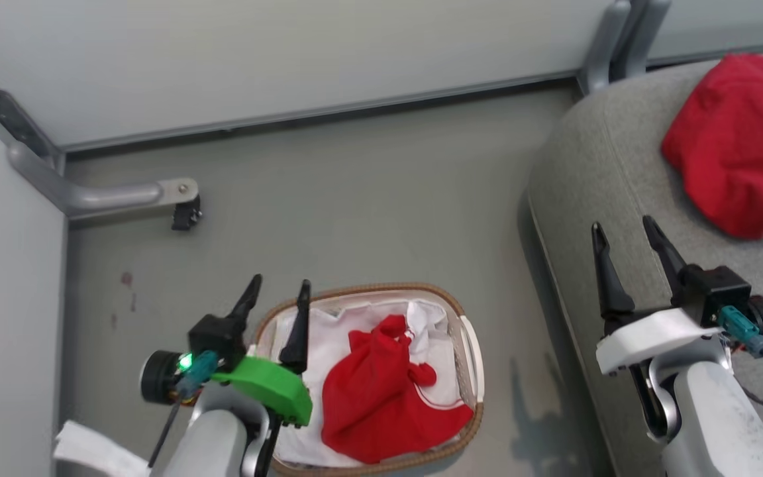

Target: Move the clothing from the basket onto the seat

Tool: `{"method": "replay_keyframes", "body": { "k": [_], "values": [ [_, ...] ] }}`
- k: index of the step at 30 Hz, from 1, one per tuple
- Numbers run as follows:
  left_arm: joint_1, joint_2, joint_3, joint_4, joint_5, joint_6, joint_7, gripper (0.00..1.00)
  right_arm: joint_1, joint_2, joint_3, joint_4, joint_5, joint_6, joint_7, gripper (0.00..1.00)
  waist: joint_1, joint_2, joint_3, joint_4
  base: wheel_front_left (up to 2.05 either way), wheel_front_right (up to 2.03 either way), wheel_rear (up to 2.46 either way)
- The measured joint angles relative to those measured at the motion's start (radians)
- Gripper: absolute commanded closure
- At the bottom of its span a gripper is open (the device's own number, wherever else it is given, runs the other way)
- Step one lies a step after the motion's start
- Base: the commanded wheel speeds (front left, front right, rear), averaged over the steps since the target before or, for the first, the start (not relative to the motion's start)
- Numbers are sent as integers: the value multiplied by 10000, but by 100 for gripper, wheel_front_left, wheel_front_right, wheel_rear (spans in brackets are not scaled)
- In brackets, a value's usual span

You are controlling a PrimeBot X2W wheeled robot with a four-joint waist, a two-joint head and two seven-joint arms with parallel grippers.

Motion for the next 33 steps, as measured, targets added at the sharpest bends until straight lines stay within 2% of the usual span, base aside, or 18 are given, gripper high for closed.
{"method": "replay_keyframes", "body": {
  "k": [10,21,29,33],
  "values": [
    [-1770,-21,-2004,2203,347,-125,0,0,-1033,-2,314,-447,148,0,0,0,0,0,1723,-727,0,0,0],
    [-3510,-27,-3588,4320,1124,-178,2,0,-1704,-8,742,-807,663,0,0,0,1,0,3662,-1633,0,0,0],
    [-4312,-10,-3973,5814,1256,-192,211,0,-1982,-4,947,-784,918,0,0,0,1,0,4695,-2156,0,0,0],
    [-4617,82,-3940,6510,1221,17,418,0,-2099,-4,1099,-786,1049,0,0,0,1,0,5040,-2367,0,0,0]
  ]
}}
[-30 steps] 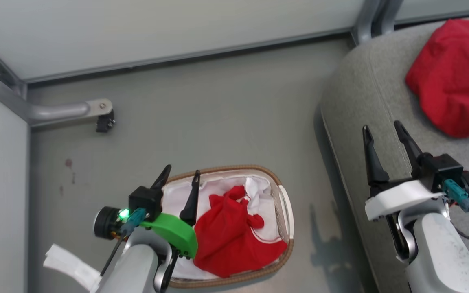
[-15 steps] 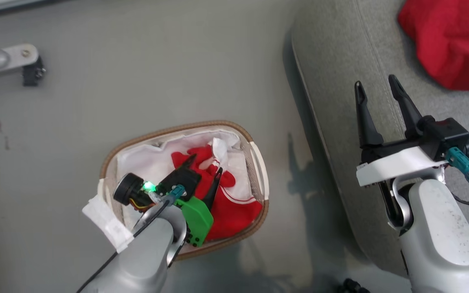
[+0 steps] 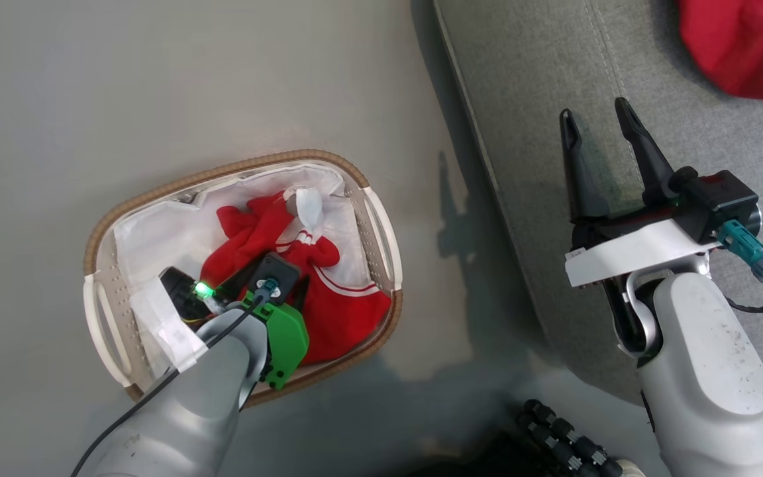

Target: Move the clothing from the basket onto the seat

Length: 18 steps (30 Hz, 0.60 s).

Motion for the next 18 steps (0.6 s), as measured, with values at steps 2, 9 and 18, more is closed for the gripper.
{"method": "replay_keyframes", "body": {
  "k": [2,9,18],
  "values": [
    [-82,25,21,324,-36,12,132,0,-78,0,81,-13,38,0,0,0,0,0,140,-95,0,0,0],
    [-184,46,-38,865,-174,-8,525,100,-117,2,280,-17,115,0,0,0,0,0,389,-302,0,0,0],
    [-159,-35,-42,773,-650,-96,161,100,-82,6,278,186,19,0,0,0,0,0,69,-184,0,0,0]
  ]
}}
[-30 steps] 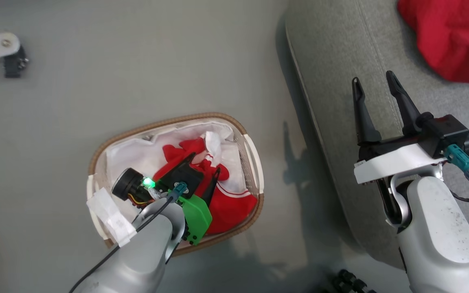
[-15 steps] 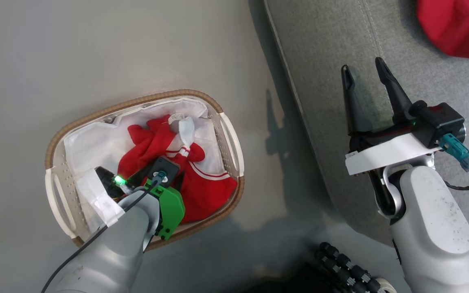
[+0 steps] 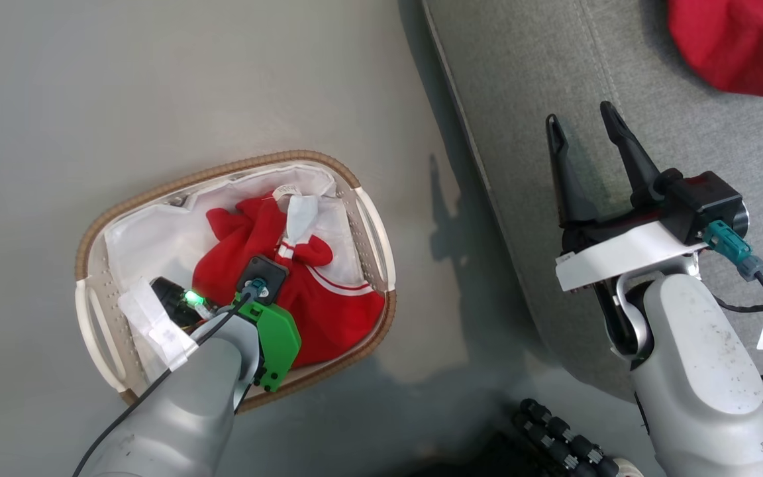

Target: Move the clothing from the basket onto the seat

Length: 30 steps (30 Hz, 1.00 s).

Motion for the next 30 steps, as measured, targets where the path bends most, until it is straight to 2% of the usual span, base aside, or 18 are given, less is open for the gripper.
{"method": "replay_keyframes", "body": {
  "k": [12,18,25,30],
  "values": [
    [455,-21,69,-1540,-529,-40,-539,100,779,4,-221,353,-821,0,0,0,0,0,-1507,557,0,0,0],
    [1131,12,242,-3356,-594,4,-562,100,1446,6,-397,546,-1166,0,0,0,0,0,-2699,931,0,0,0],
    [1590,387,240,-5212,-384,-48,-562,100,2332,6,-506,744,-1244,0,0,0,-1,0,-4196,1339,0,0,0],
    [1516,861,96,-6105,-232,-88,-560,100,2971,8,-443,903,-1308,0,0,0,-1,0,-5269,1602,0,0,0]
  ]
}}
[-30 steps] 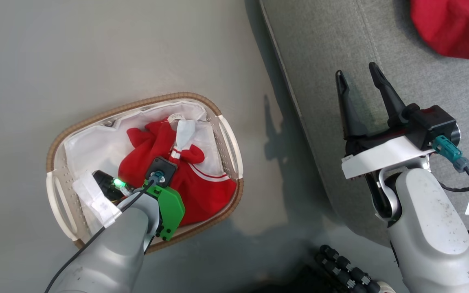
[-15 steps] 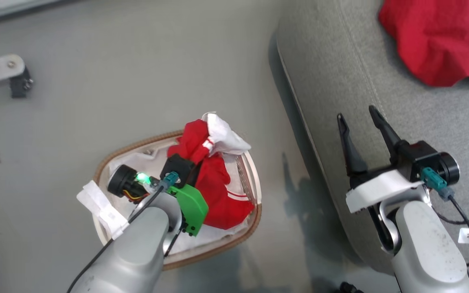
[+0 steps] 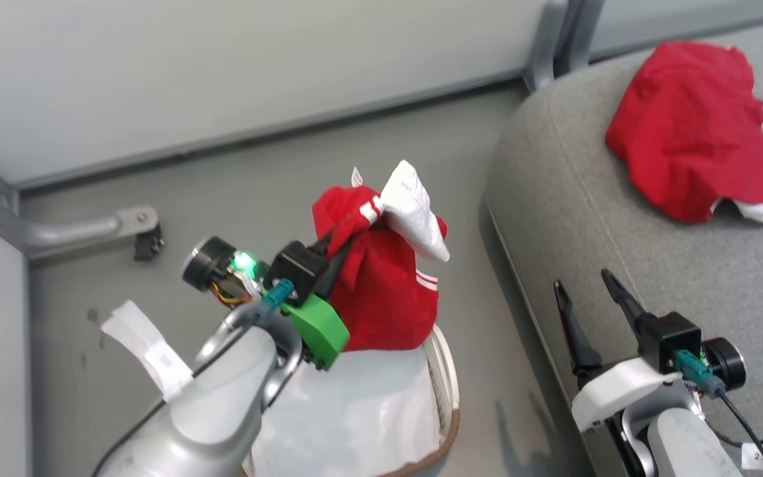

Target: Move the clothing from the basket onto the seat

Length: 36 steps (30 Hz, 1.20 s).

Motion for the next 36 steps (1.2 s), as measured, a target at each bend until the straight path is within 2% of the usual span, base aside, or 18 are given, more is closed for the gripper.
{"method": "replay_keyframes", "body": {
  "k": [8,14,26,36],
  "values": [
    [-1060,337,330,-1317,-79,-8,36,100,421,-6,159,-42,71,0,0,0,0,0,-1437,366,0,0,0],
    [-1839,491,430,-1743,-75,-8,276,100,475,-6,493,-65,75,0,0,0,0,0,-1967,604,0,0,0],
    [-3016,476,230,-2215,-165,-12,454,100,245,-2,2504,-71,449,0,0,0,0,0,-2167,873,0,0,0],
    [-3618,236,-182,-2635,-366,-54,414,100,-737,-4,2959,1183,234,0,0,0,0,0,-2112,1255,0,0,0]
  ]
}}
